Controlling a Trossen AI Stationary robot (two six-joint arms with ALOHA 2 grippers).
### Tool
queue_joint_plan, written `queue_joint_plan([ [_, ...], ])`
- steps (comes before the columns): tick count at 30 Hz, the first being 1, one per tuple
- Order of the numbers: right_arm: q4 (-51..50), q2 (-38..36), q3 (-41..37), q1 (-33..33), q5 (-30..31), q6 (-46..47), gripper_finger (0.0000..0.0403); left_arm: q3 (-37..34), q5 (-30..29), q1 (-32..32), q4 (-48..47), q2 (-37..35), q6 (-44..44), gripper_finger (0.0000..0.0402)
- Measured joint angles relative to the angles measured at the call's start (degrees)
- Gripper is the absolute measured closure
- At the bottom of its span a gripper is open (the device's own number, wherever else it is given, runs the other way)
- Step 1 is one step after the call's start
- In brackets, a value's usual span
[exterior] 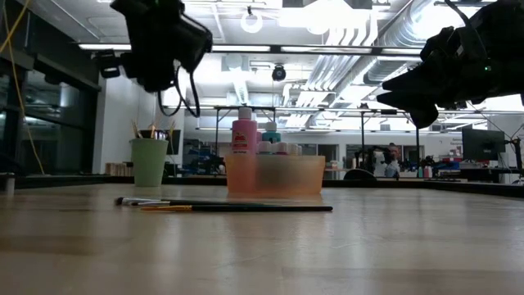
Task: Pick & Place Paint Supplies
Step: Put the white paintbrush into the cup
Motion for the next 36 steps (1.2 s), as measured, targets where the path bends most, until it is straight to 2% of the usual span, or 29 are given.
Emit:
queue_joint_plan([
  [8, 0.0, 0.0, 0.0, 0.0, 0.0, 0.0, 0.0243, 0.02, -2.08, -8.59, 0.06, -6.64, -9.83, 0.0272],
  [13, 0.0, 0.0, 0.0, 0.01, -0.01, -0.02, 0.0243, 0.02, -0.62, -14.53, 0.3, -10.55, -20.47, 0.0272],
  [18, 0.0, -0.02, 0.0, 0.02, -0.01, 0.0, 0.0243, 0.02, 6.67, -20.38, 1.18, -12.74, -32.63, 0.0272],
  [27, 0.0, -0.02, 0.01, 0.01, 0.0, 0.01, 0.0243, 0.02, 27.23, -29.85, 12.77, -13.42, -45.69, 0.0272],
  [30, 0.02, -0.02, 0.0, -0.01, -0.01, 0.0, 0.0243, 0.02, 32.93, -31.98, 18.3, -13.4, -47.83, 0.0272],
  [36, 0.0, -0.02, 0.0, 0.01, -0.01, -0.01, 0.0243, 0.02, 39.12, -33.86, 27.33, -13.4, -49.27, 0.0272],
])
